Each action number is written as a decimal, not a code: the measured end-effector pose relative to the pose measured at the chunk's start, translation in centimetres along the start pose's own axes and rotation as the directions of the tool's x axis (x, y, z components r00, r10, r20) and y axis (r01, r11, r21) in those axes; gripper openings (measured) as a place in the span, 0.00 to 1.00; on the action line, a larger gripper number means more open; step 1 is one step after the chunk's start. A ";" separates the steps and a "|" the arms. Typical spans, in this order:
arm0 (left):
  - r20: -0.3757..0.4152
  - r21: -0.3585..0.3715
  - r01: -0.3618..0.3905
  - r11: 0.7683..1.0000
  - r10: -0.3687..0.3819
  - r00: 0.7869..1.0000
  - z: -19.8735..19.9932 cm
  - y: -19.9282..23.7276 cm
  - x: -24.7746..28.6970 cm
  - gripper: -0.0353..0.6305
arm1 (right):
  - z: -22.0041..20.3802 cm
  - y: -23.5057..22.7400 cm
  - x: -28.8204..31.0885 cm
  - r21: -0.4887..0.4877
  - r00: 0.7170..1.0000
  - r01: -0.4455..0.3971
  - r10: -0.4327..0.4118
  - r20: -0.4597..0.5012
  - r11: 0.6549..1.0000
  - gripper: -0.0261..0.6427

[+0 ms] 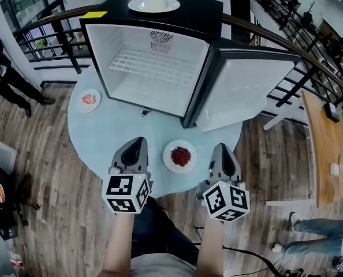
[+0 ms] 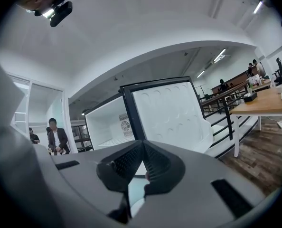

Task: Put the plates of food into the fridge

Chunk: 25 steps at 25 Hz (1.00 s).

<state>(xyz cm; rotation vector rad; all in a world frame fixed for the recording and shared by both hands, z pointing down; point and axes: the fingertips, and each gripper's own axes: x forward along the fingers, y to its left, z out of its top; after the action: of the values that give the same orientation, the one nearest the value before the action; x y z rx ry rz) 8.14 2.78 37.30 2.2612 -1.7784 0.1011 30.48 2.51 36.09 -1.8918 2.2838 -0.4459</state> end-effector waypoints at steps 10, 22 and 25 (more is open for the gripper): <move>-0.172 -0.027 0.051 0.998 -0.055 0.984 -5.3 1.7 5.9 0.06 | -4.9 -2.5 3.9 -0.039 0.991 0.030 -0.034 -0.126 0.999 0.06; -0.409 -0.311 0.152 0.938 -0.276 0.869 -15.5 1.4 9.5 0.06 | -16.0 -4.2 5.3 0.039 0.924 0.006 0.010 -0.381 0.999 0.06; -0.478 -0.326 0.153 0.933 -0.302 0.825 -18.3 1.2 9.4 0.06 | -18.4 -5.1 5.1 -0.010 0.889 0.049 -0.048 -0.456 0.999 0.06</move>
<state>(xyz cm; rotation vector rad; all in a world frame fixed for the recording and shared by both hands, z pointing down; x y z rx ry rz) 11.30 -1.88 57.12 1.9775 -1.1495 0.3620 28.84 -0.78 55.54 -2.0178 2.5028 -0.9963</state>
